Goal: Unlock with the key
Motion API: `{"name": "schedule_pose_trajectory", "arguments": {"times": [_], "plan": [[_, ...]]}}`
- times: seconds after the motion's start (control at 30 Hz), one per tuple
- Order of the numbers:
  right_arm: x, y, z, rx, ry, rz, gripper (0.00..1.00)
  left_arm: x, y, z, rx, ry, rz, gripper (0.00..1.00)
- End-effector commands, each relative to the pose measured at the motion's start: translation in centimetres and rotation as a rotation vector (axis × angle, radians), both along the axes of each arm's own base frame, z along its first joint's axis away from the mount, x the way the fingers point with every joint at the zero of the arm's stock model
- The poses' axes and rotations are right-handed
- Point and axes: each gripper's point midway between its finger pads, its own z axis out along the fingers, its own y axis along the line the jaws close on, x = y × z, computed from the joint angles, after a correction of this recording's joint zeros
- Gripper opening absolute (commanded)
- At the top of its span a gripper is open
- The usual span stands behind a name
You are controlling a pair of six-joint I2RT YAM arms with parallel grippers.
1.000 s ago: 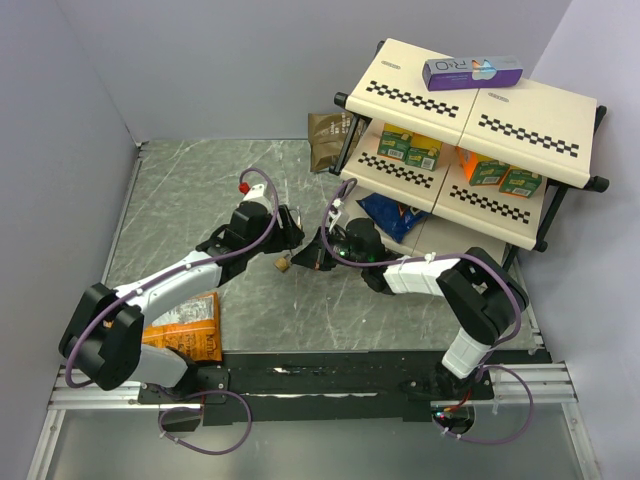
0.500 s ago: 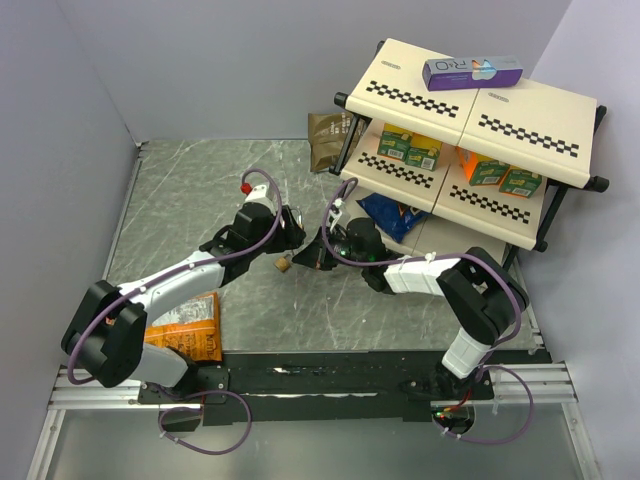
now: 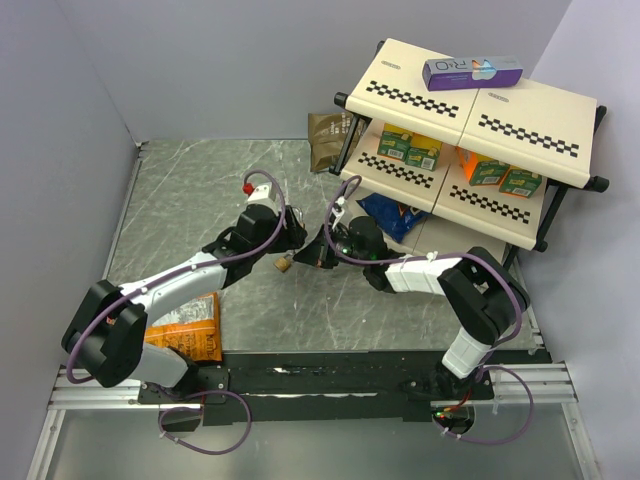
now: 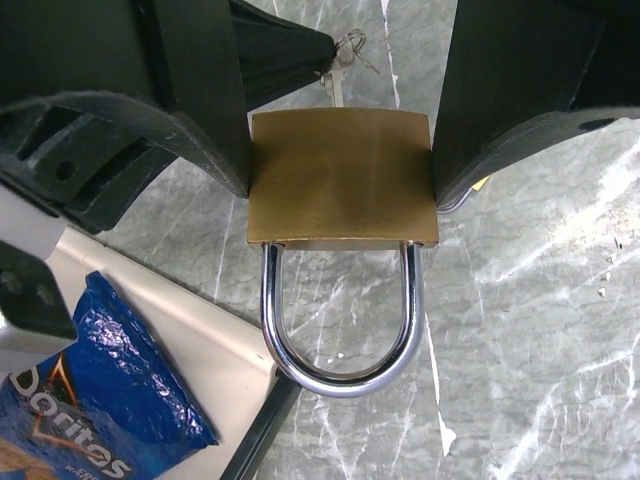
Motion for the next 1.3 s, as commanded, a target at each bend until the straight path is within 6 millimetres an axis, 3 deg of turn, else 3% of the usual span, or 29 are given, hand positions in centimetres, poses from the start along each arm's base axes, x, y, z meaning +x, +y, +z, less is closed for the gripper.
{"name": "schedule_pose_trajectory", "arguments": {"times": [0.0, 0.53, 0.93, 1.27], "plan": [[6.7, -2.3, 9.1, 0.179, -0.241, -0.247, 0.0, -3.3, -2.7, 0.3, -0.034, 0.042, -0.136, 0.01], [7.6, -3.2, 9.0, 0.183, -0.294, -0.302, 0.0, -4.2, -3.8, 0.6, -0.081, 0.061, -0.177, 0.01], [8.1, -3.8, 11.7, 0.275, -0.413, -0.365, 0.0, -5.2, -4.0, 1.3, -0.156, 0.081, -0.173, 0.01], [8.1, -3.7, 11.6, 0.263, -0.421, -0.372, 0.0, -6.4, -4.6, 2.6, -0.271, 0.084, -0.174, 0.01]]}}
